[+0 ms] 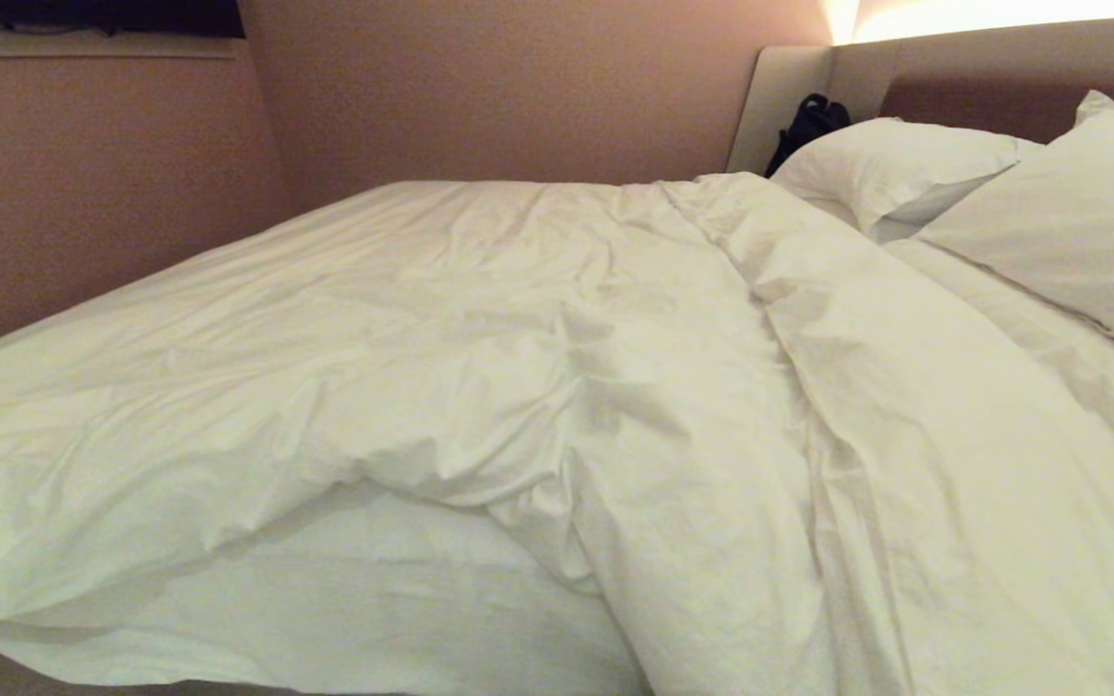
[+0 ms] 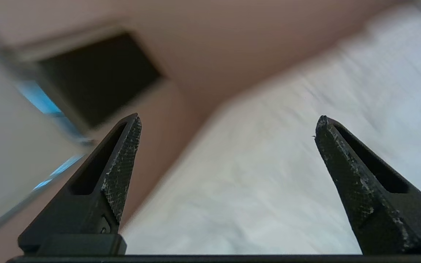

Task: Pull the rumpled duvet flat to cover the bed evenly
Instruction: Flatten the corners of the folded blanket

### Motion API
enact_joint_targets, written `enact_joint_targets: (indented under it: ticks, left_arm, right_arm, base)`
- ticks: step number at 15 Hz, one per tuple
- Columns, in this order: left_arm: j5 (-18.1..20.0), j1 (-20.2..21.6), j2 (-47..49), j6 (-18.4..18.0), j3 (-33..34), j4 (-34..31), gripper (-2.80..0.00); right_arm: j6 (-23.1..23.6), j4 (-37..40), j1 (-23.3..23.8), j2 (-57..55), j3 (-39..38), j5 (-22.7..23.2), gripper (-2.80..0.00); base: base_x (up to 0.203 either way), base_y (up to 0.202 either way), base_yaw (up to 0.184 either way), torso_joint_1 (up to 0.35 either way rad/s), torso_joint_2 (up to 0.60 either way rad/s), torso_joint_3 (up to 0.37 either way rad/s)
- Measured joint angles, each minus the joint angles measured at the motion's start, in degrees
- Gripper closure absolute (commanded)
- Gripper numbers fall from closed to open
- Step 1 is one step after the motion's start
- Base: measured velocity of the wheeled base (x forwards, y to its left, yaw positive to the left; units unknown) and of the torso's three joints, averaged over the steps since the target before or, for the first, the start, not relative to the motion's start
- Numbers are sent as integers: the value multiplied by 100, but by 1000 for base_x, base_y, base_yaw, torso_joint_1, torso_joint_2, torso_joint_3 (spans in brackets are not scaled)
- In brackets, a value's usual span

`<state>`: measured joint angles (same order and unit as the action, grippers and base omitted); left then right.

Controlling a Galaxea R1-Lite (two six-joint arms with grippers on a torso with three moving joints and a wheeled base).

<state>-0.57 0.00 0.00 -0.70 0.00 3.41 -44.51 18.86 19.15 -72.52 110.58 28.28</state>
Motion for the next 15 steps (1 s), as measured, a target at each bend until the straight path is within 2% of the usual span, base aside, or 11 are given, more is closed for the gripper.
enact_joint_targets:
  ticks: [3, 7, 10, 15]
  left_arm:
    - [-2, 0, 0, 1, 0, 1, 0]
    - [-2, 0, 0, 0, 0, 2, 0]
    - [0, 0, 0, 0, 0, 5, 0]
    - [-2, 0, 0, 1, 0, 2, 0]
  right_arm:
    - [247, 919, -6, -279, 34, -255, -280]
    - [406, 1724, -41, -827, 26, -311, -280]
    - [706, 1957, -173, -1536, -24, -296, -280]
    - [1342, 1970, -709, -2480, -86, -306, -280]
  base:
    - [0, 0, 0, 0, 0, 0]
    - [0, 0, 0, 0, 0, 0]
    - [0, 0, 0, 0, 0, 0]
    - [0, 0, 0, 0, 0, 0]
